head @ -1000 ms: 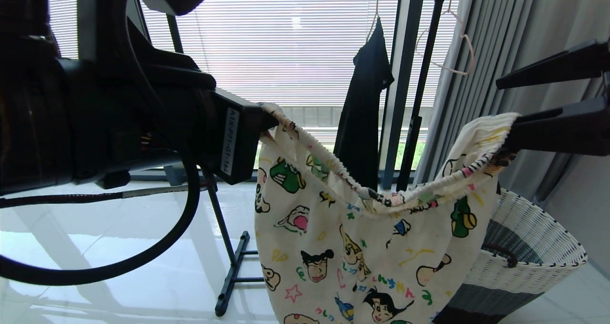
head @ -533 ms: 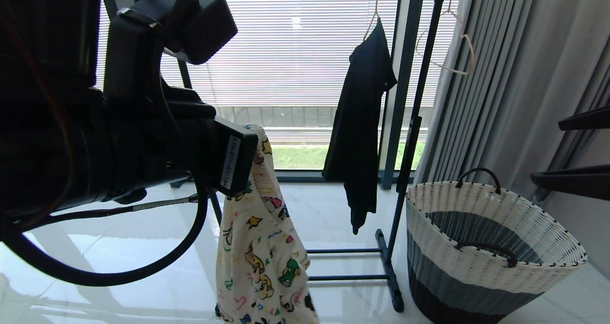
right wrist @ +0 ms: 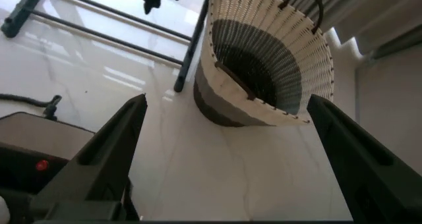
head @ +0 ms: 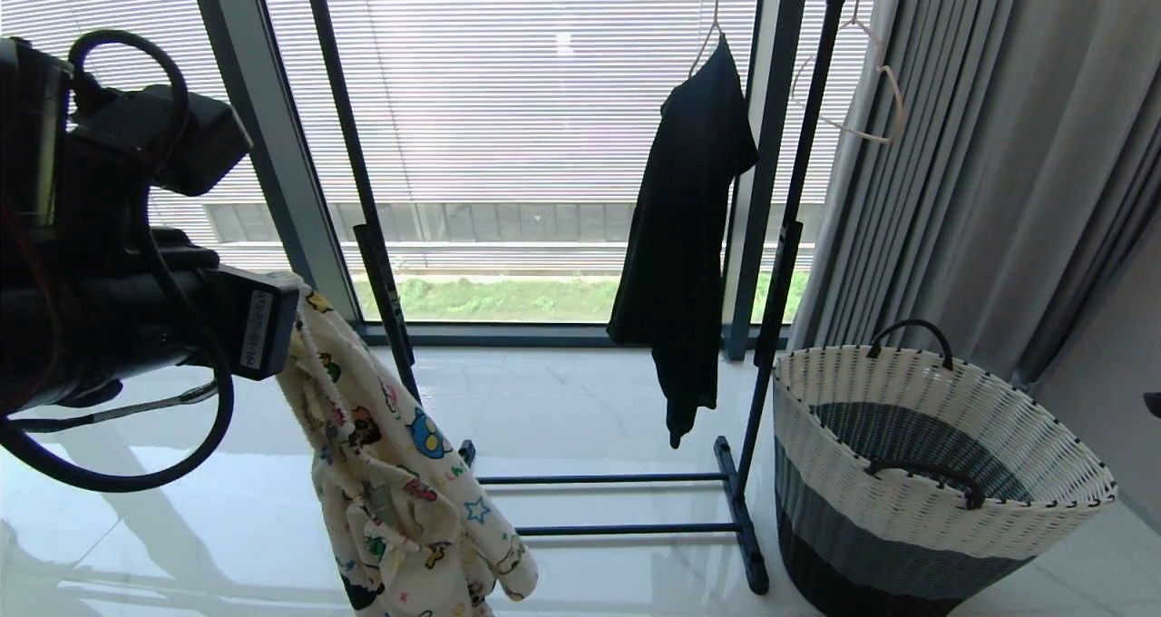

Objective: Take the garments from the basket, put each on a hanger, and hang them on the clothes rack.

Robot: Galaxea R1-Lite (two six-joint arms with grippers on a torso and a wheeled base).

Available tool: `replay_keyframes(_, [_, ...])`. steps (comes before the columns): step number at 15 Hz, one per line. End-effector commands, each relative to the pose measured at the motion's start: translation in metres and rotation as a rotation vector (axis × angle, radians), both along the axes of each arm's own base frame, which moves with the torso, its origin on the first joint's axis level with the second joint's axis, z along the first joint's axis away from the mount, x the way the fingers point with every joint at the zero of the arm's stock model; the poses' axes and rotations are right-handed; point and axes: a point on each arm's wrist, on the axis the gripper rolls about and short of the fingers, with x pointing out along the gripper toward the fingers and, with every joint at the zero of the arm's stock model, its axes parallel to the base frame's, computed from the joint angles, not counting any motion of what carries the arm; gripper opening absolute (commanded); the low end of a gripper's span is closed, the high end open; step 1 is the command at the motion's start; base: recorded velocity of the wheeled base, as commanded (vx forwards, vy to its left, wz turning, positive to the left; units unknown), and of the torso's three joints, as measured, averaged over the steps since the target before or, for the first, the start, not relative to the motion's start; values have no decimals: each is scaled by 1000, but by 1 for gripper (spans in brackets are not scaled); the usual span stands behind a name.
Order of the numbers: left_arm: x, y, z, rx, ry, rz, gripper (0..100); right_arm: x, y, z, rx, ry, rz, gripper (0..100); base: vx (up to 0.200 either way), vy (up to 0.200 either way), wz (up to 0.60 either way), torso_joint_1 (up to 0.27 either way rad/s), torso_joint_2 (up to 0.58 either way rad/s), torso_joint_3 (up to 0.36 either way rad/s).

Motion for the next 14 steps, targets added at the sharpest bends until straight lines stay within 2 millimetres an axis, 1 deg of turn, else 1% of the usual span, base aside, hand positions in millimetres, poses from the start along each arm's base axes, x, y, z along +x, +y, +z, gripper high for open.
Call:
replay_keyframes(1, [-14, 41, -8, -1, -1, 188, 0, -9, -9, -11, -2, 5, -70, 100, 0, 0, 0, 0, 0, 0])
replay_keyframes(5, [-15, 44, -9, 4, -1, 201, 0, 12, -4, -21, 0, -76, -69, 100, 0, 0, 0, 0, 0, 0])
replay_keyframes(9, [-17, 45, -8, 68, 1, 174, 0, 23, -5, -18, 10, -90, -99, 100, 0, 0, 0, 4, -16, -5])
replay_keyframes(12, [-19, 45, -10, 68, 5, 175, 0, 24, -5, -18, 18, -86, -102, 100, 0, 0, 0, 54, -235, -233])
replay_keyframes(14, [-22, 46, -10, 68, 0, 174, 0, 24, -5, -18, 19, -86, -103, 100, 0, 0, 0, 154, -422, -293])
